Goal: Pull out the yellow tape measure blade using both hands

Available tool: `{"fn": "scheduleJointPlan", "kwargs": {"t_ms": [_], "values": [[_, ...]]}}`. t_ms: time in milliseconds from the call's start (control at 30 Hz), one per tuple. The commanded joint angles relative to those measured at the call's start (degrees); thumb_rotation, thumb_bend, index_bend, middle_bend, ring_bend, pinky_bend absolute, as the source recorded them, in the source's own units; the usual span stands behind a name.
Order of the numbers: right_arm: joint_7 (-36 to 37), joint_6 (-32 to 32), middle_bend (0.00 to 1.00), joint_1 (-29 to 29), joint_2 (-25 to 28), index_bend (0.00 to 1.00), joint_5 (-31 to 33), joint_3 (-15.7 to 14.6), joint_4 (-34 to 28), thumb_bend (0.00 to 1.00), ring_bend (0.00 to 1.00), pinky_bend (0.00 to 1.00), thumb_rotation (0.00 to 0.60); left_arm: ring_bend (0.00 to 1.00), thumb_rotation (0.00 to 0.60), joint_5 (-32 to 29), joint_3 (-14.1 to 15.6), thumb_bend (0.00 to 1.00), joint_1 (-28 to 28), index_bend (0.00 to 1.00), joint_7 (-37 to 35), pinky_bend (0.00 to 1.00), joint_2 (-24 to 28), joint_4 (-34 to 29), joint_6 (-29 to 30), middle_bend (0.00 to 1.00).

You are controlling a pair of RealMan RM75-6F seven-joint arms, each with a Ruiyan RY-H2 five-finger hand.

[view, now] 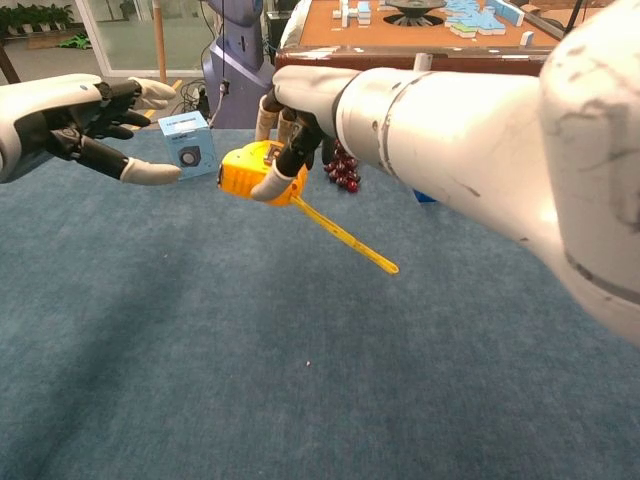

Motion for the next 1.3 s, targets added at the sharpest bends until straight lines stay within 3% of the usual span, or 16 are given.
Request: {"fn": "scheduleJointPlan", "kwargs": {"t_ms": [33, 600, 1300], "values": [[0.29, 0.63, 0.56, 0.51, -0.91, 0.55, -0.22, 0.00, 0.78, 0.58, 0.43, 0.37, 0.600, 0.00, 0.600, -0.33, -0.02, 0.20, -0.54, 0.00, 0.30, 0.00, -0.77, 0.31, 0.51, 0.00], [1.42, 1.41, 0.56, 2.29, -5.16, 0.55, -0.13, 1.25, 5.37, 0.58, 0.44, 0.37, 0.600, 0.00, 0.600, -2.93, 0.23, 0.20, -3.12, 0.00, 0.80, 0.00, -4.08, 2.62, 0.91, 0.00], [1.73, 0.42, 0.56, 1.80, -5.44, 0.56, -0.54, 0.65, 6.07, 0.58, 0.44, 0.37, 0.600, 0.00, 0.600, -5.17, 0.12, 0.19, -3.99, 0.00, 1.51, 0.00, -4.26, 4.22, 2.17, 0.00]]}}
